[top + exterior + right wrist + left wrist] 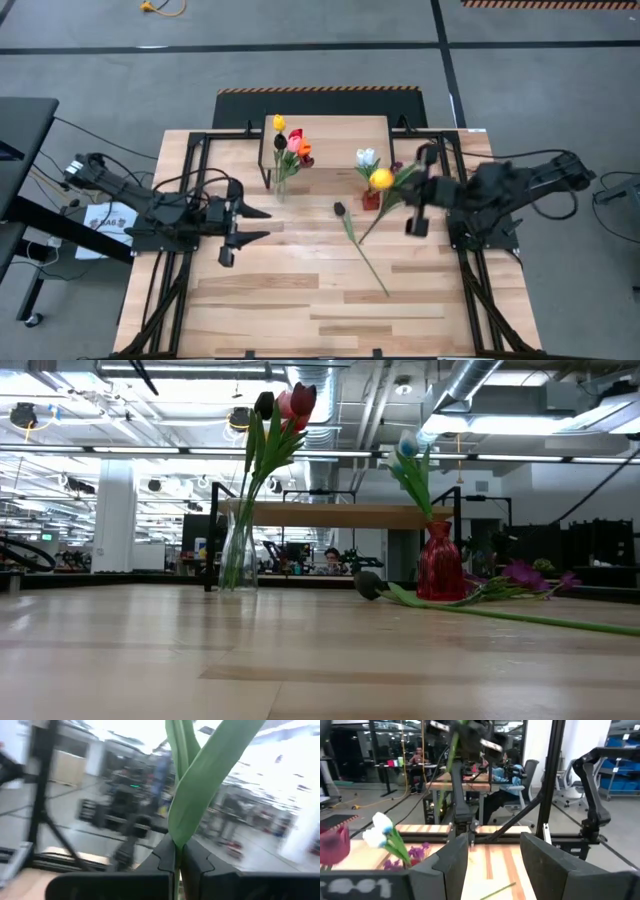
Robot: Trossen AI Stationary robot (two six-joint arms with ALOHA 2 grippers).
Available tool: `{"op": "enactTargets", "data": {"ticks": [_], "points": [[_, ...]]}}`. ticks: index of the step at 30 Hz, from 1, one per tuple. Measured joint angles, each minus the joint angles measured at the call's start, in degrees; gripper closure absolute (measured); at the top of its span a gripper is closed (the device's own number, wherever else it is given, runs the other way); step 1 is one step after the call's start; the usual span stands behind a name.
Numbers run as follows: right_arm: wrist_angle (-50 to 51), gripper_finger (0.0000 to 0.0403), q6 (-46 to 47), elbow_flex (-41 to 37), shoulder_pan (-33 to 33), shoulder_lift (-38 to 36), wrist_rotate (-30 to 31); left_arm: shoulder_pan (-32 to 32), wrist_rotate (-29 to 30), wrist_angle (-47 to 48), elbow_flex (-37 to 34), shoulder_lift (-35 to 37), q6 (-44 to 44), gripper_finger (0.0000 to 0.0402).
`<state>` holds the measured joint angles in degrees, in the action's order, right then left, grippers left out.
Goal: Pick and place flowers into a vace then onto a shelf
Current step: Put the yellow flower into the red vase
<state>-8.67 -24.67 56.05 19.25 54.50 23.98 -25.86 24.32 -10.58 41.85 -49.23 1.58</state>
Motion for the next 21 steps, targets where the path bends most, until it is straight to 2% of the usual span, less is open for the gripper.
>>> {"op": "enactTargets", "data": {"ticks": [6,10,15,21], "points": [[-0.98,0.0403,3.97,-10.43,-4.71,-10.60,2.88,-4.63,5.81,-0.52,-3.34,1.14,0.13,0.0232],[-7.15,0.0403,7.48,-20.76,-8.43,-15.34,3.13,-9.88,14.12,-0.42,-3.92,1.44,-1.01,0.0232],[-15.51,0.0403,8.25,-30.25,-11.87,-17.83,2.92,-15.98,23.48,-0.28,-3.92,1.38,-2.26,0.0232],[-17.36,0.0403,10.88,-34.49,-15.63,-17.66,2.86,-20.07,30.20,0.45,-3.92,1.37,-1.73,0.0232]]}}
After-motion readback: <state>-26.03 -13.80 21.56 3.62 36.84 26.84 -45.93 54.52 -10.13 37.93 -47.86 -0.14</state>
